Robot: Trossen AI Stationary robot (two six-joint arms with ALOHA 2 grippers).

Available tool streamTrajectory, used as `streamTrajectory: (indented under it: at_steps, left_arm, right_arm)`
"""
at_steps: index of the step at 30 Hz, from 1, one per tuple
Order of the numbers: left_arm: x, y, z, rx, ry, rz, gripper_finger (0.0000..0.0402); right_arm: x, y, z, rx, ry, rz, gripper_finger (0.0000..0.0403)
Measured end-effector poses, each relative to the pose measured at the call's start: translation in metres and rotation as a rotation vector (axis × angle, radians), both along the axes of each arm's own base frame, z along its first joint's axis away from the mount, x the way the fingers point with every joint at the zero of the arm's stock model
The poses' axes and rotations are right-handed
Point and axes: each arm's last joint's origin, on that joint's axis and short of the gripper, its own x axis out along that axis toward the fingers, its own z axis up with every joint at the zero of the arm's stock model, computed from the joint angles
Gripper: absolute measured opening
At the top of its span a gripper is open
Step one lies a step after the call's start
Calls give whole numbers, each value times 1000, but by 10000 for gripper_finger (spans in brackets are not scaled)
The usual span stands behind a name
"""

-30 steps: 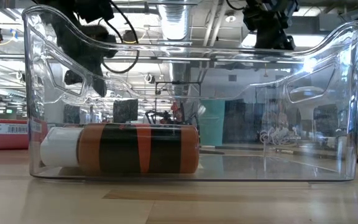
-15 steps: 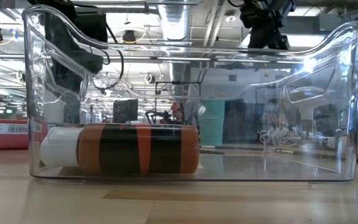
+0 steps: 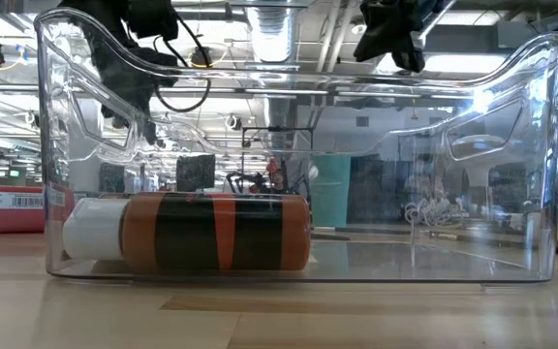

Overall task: Pick & Place Paint Supplies
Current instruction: Put the blue paint bottle into the transparent bin

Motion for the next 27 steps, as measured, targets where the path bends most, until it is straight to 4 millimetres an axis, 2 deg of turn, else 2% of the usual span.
streamTrajectory:
  at_steps: [27]
  left_arm:
    - [0,1,0,4,-5,5,2]
  right_arm:
    - [0,1,-1,18,5,17,23]
